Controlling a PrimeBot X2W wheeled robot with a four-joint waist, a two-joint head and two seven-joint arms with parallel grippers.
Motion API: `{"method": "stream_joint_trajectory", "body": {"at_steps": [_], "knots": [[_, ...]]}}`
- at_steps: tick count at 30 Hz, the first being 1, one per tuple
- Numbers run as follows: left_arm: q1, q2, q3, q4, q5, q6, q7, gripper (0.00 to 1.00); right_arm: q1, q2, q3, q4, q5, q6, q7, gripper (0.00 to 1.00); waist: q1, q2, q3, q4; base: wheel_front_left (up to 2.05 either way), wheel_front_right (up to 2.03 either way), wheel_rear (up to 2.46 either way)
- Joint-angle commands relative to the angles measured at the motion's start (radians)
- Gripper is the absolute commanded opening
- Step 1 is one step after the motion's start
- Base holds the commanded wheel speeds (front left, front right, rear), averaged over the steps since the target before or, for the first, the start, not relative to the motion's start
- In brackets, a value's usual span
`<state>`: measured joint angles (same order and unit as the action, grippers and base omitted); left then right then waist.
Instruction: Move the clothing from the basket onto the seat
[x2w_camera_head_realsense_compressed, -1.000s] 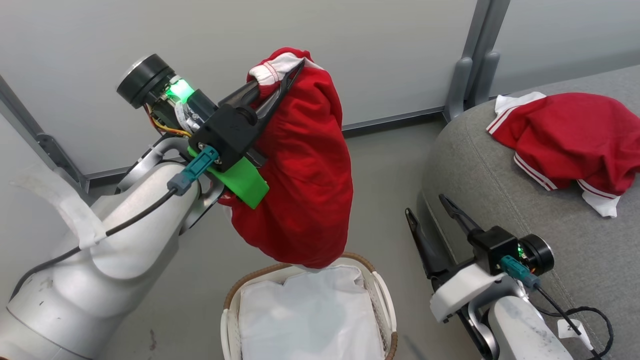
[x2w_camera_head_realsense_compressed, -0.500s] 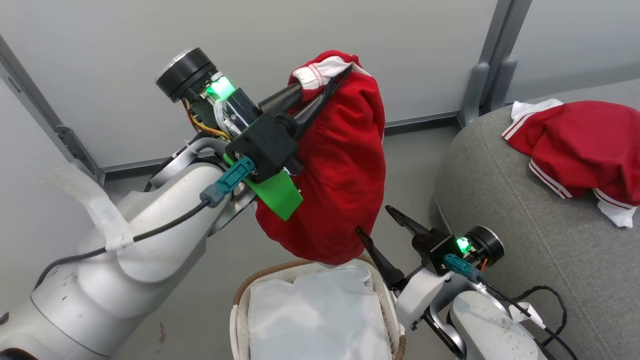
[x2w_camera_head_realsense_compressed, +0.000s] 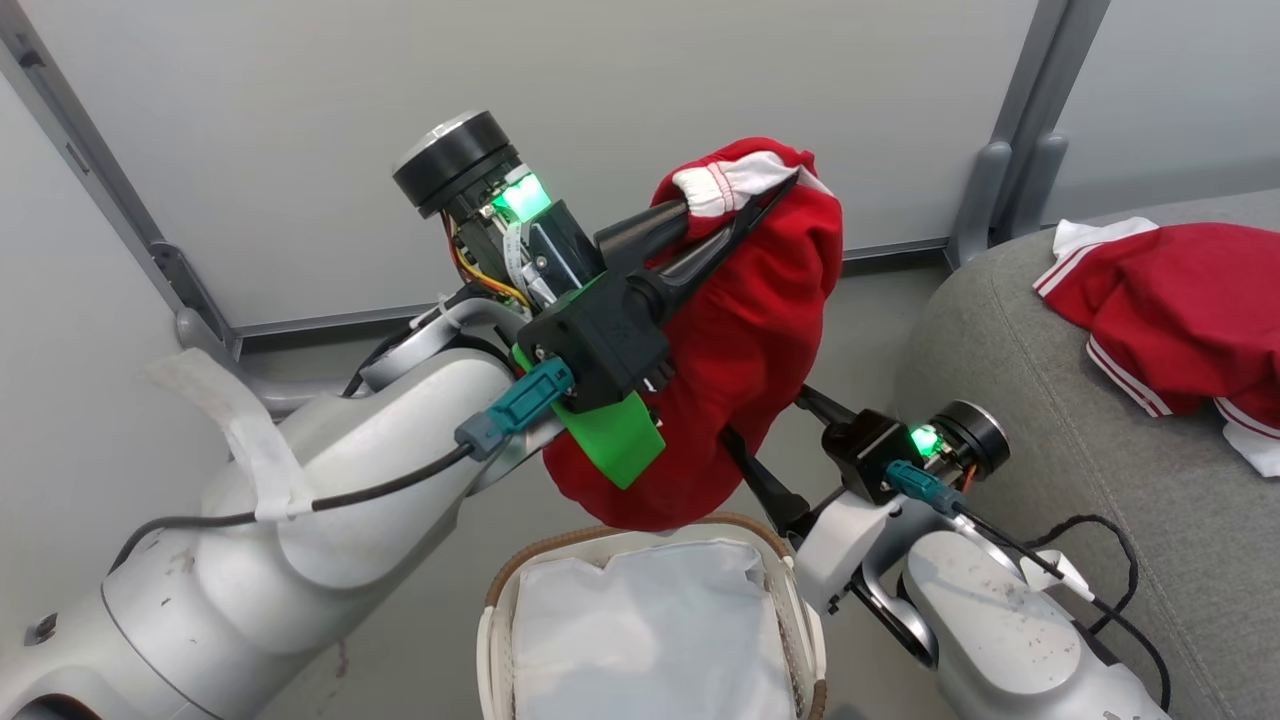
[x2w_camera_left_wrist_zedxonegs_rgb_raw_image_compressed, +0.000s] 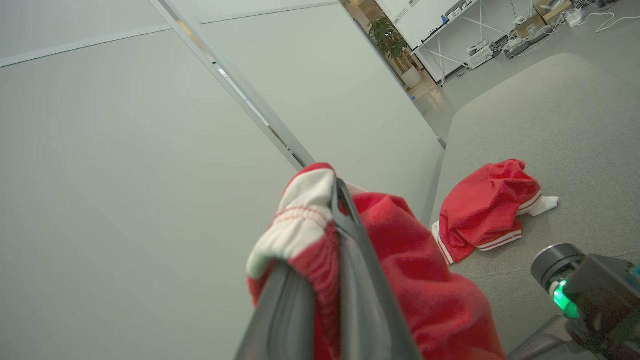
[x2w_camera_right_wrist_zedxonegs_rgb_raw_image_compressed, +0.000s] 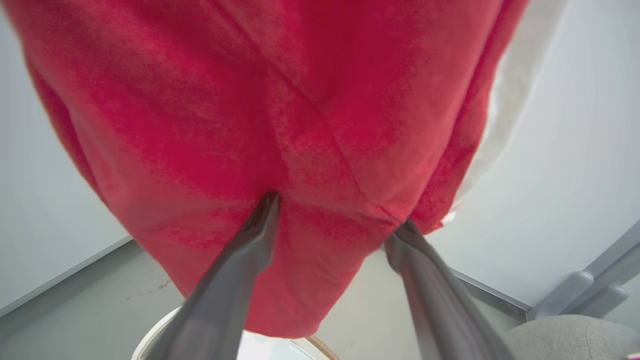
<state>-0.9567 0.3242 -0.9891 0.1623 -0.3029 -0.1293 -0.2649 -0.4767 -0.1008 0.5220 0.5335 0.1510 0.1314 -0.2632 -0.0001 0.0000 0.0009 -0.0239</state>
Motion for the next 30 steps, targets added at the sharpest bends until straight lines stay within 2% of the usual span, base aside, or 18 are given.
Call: {"method": "stream_joint_trajectory", "body": {"at_steps": [1, 6, 7, 9, 10, 12, 22, 24, 25, 27, 28, 30], "knots": [[-0.017, -0.006, -0.003, -0.005, -0.005, -0.002, 0.001, 0.0, -0.018, -0.005, 0.015, -0.011, 0.009, -0.001, -0.002, 1.0, 0.0001, 0.0, -0.001, 0.003, 0.0, 0.0, 0.0], [-0.001, -0.004, -0.02, -0.001, -0.032, -0.002, 0.001, 0.0, -0.055, -0.004, 0.072, -0.041, 0.029, -0.001, -0.002, 1.0, 0.0001, 0.0, -0.001, 0.009, 0.0, 0.0, 0.0], [0.003, -0.003, -0.019, 0.003, -0.039, -0.002, 0.001, 0.0, -0.061, -0.002, 0.078, -0.044, 0.03, -0.001, -0.002, 0.96, 0.0001, 0.0, 0.0, 0.01, 0.0, 0.0, 0.0], [0.017, -0.002, -0.013, 0.013, -0.051, -0.002, 0.001, 0.0, -0.073, 0.002, 0.083, -0.057, 0.029, -0.001, -0.002, 0.4, 0.0001, 0.0, 0.002, 0.013, 0.0, 0.0, 0.0], [0.022, -0.001, -0.01, 0.017, -0.055, -0.002, 0.001, 0.0, -0.073, 0.004, 0.082, -0.061, 0.03, -0.001, -0.002, 0.29, 0.0001, 0.0, 0.002, 0.014, 0.0, 0.0, 0.0], [0.037, 0.002, 0.001, 0.03, -0.068, -0.002, 0.001, 0.0, -0.072, 0.011, 0.075, -0.074, 0.029, -0.001, -0.002, 0.0, 0.0001, 0.0, 0.005, 0.017, 0.0, 0.0, 0.0], [0.154, 0.002, 0.115, 0.071, -0.1, -0.002, 0.001, 0.0, -0.023, 0.024, -0.014, -0.125, 0.005, -0.001, -0.002, 0.0, 0.0001, 0.0, 0.019, 0.014, 0.0, 0.0, 0.0], [0.196, -0.009, 0.153, 0.081, -0.111, 0.002, 0.001, 0.24, -0.012, 0.027, -0.04, -0.135, 0.0, -0.001, -0.002, 0.0, 0.0001, 0.0, 0.021, 0.011, 0.0, 0.0, 0.0], [0.215, -0.014, 0.171, 0.084, -0.114, 0.003, 0.001, 0.4, -0.006, 0.028, -0.051, -0.139, -0.003, -0.001, -0.002, 0.0, 0.0001, 0.0, 0.022, 0.009, 0.0, 0.0, 0.0], [0.258, -0.023, 0.207, 0.092, -0.116, 0.005, 0.001, 0.97, 0.005, 0.029, -0.082, -0.146, -0.007, -0.001, -0.002, 0.0, 0.0001, 0.0, 0.024, 0.006, 0.0, 0.0, 0.0], [0.283, -0.032, 0.225, 0.098, -0.116, 0.006, 0.001, 1.0, 0.008, 0.03, -0.099, -0.151, -0.009, -0.001, -0.002, 0.0, 0.0001, 0.0, 0.025, 0.005, 0.0, 0.0, 0.0], [0.328, -0.049, 0.256, 0.11, -0.112, 0.007, 0.001, 1.0, 0.016, 0.031, -0.129, -0.16, -0.016, -0.001, -0.002, 0.0, 0.0001, 0.0, 0.027, 0.003, 0.0, 0.0, 0.0]]}}
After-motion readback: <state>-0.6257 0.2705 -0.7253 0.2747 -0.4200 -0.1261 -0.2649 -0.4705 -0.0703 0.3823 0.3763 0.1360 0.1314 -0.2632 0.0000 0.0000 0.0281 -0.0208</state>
